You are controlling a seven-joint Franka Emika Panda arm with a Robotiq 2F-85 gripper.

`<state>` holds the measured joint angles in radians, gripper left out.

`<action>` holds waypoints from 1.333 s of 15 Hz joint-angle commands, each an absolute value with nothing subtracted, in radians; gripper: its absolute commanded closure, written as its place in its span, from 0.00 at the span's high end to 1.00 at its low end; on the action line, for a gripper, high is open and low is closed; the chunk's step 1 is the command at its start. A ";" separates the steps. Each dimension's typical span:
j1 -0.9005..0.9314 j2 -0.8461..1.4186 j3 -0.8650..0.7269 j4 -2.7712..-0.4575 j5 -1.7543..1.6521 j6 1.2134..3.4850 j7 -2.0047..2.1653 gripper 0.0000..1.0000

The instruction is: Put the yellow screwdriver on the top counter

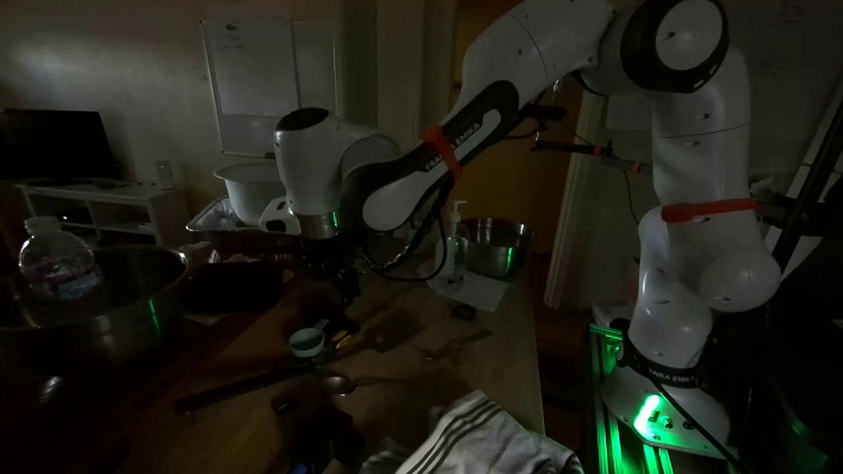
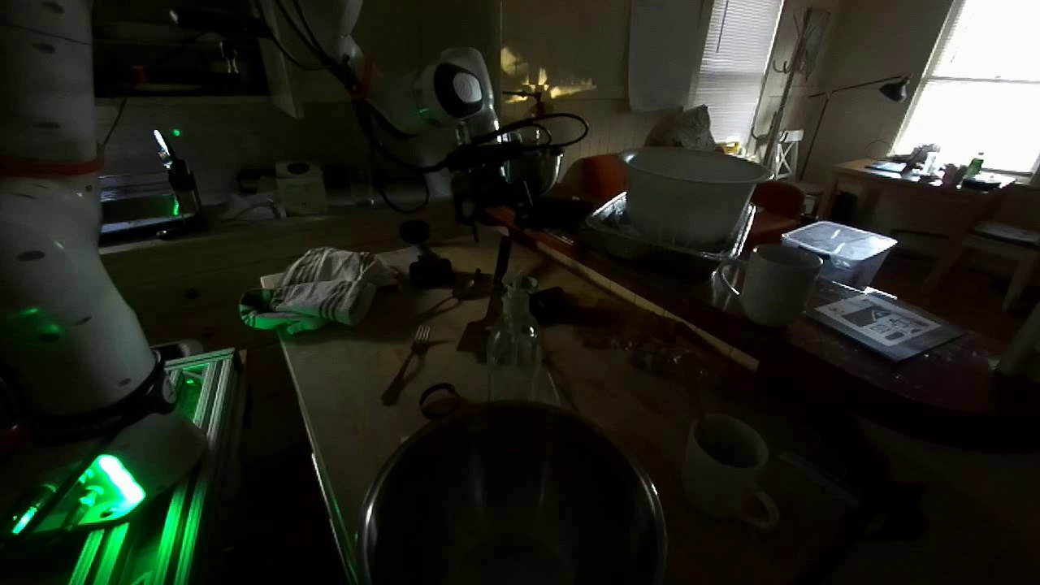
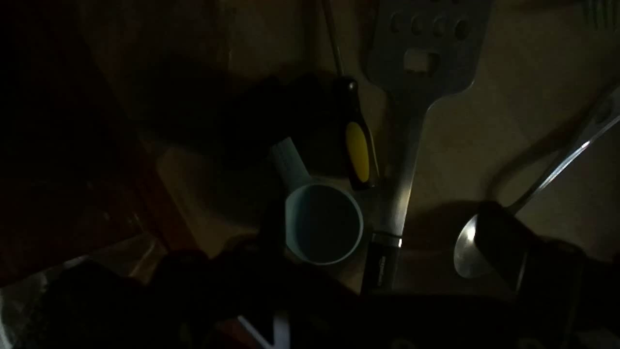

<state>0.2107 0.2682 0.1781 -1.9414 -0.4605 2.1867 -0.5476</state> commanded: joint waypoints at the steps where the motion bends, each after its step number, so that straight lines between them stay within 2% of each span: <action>1: 0.203 0.271 0.183 -1.958 -0.462 2.212 -0.540 1.00; 7: 0.193 0.273 0.178 -1.976 -0.461 2.235 -0.536 1.00; 14: 0.067 0.253 0.178 -2.090 -0.227 2.363 -0.715 1.00; 17: 0.054 0.251 0.172 -2.149 -0.244 2.459 -0.767 1.00; 20: 0.066 0.272 0.160 -2.119 -0.273 2.425 -0.737 1.00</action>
